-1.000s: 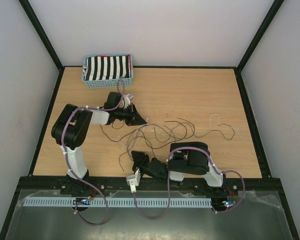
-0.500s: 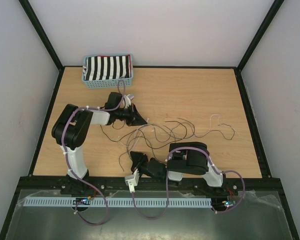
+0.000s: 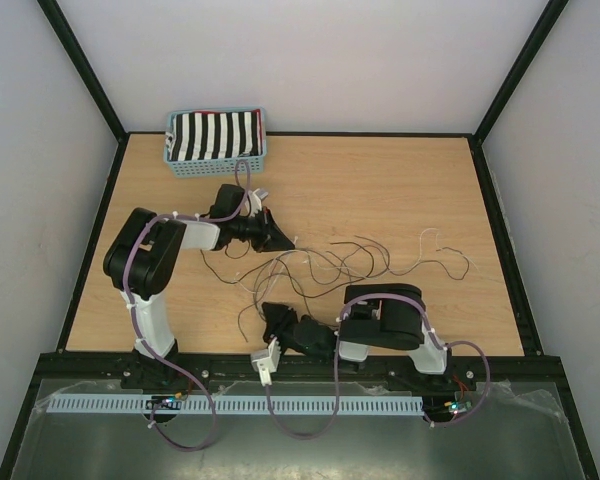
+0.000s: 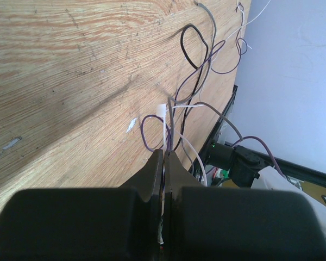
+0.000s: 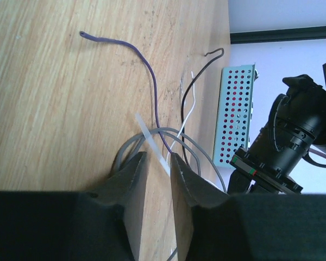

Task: Zip-tie the wires
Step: Tie the cable at the center of the board.

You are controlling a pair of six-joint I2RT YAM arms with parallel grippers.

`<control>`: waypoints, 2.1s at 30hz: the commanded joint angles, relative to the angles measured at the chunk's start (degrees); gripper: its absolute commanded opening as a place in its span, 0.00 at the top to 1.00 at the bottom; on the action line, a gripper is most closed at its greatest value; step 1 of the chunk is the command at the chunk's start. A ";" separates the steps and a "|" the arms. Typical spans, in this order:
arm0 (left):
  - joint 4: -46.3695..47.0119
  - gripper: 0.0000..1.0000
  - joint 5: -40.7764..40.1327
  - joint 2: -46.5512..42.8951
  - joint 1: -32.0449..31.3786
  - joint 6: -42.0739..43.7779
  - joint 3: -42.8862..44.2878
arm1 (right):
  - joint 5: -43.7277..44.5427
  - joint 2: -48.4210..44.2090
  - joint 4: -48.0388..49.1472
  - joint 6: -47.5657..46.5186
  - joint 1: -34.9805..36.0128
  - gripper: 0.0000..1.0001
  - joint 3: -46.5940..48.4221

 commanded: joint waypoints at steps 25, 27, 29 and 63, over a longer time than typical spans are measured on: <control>0.45 1.00 -0.94 -0.13 0.56 -10.11 0.00 | -4.19 -3.87 9.09 3.15 -8.64 0.43 -4.73; 0.46 1.00 -1.00 -0.16 0.56 -10.63 -0.01 | -4.23 -3.38 10.43 3.11 -8.61 0.41 -4.65; 0.45 1.00 -1.00 -0.19 0.50 -10.97 0.00 | -4.39 -2.69 11.35 2.80 -8.60 0.40 -4.51; 0.49 1.00 -1.62 -1.27 -0.57 -13.46 0.00 | -2.31 2.59 12.88 -0.51 -4.81 0.45 -0.21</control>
